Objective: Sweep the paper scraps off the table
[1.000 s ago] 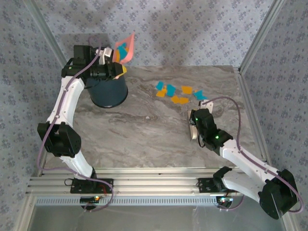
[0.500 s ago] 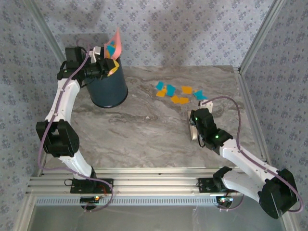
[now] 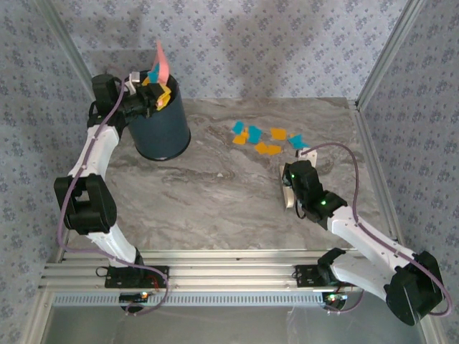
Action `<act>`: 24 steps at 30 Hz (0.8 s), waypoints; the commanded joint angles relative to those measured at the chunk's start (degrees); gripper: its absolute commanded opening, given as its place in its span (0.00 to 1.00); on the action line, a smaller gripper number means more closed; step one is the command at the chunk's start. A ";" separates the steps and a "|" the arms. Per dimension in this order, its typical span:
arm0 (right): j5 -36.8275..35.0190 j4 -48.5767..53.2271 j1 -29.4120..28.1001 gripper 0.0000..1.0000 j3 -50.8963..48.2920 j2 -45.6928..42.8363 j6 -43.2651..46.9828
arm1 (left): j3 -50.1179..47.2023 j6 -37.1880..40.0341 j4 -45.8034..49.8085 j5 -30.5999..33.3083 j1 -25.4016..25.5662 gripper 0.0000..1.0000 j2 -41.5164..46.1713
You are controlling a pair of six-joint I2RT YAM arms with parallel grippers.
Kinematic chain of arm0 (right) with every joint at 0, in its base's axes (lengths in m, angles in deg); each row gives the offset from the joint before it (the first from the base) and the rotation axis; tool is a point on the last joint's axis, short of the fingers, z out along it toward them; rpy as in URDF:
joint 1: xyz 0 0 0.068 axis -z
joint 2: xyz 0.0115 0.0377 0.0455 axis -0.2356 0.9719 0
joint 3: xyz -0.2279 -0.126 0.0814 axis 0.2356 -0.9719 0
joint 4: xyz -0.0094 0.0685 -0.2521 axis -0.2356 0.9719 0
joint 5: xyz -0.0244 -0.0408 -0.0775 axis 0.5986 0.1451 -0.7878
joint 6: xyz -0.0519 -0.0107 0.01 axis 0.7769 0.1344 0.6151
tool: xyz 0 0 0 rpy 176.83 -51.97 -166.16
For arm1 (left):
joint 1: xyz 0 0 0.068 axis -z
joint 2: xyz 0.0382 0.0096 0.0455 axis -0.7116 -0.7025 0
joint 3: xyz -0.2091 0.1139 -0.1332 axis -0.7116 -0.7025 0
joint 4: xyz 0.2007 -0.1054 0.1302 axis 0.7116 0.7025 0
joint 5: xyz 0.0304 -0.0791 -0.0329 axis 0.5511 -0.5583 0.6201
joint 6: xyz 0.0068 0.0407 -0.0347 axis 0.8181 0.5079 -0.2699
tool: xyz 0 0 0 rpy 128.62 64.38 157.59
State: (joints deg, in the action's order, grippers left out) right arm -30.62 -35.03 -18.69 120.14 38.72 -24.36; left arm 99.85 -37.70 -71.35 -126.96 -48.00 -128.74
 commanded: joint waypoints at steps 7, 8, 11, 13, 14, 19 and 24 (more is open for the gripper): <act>-0.16 -0.14 0.44 0.00 2.08 0.19 -0.83 | -4.56 -16.39 -20.26 -0.51 -0.41 0.00 0.47; -0.16 -0.28 0.45 0.00 2.05 0.18 -0.92 | -4.91 -17.82 -22.05 -0.34 -0.40 0.00 0.44; -0.01 -0.21 0.43 0.00 2.16 0.22 -0.88 | -5.44 -20.85 -24.80 0.21 -0.41 0.00 0.43; 0.02 -0.24 0.53 0.00 2.17 0.20 -1.00 | -5.73 -21.98 -25.71 0.63 -0.31 0.00 0.46; 0.03 -0.23 0.50 0.00 2.13 0.18 -1.00 | -5.88 -22.76 -26.20 0.67 -0.31 0.00 0.45; 0.13 -0.13 0.52 0.00 2.14 0.18 -1.17 | -8.63 -32.00 -35.97 2.59 -0.30 0.00 0.04; 0.13 0.04 0.56 0.00 2.09 0.19 -1.35 | -11.47 -41.15 -46.83 5.84 -0.14 0.00 -0.90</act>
State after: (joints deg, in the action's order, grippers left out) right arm -30.57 -34.89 -18.47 120.16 38.72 -24.58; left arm 89.14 -71.71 -107.17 -123.57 -48.00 -129.11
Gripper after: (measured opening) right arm 0.261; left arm 0.271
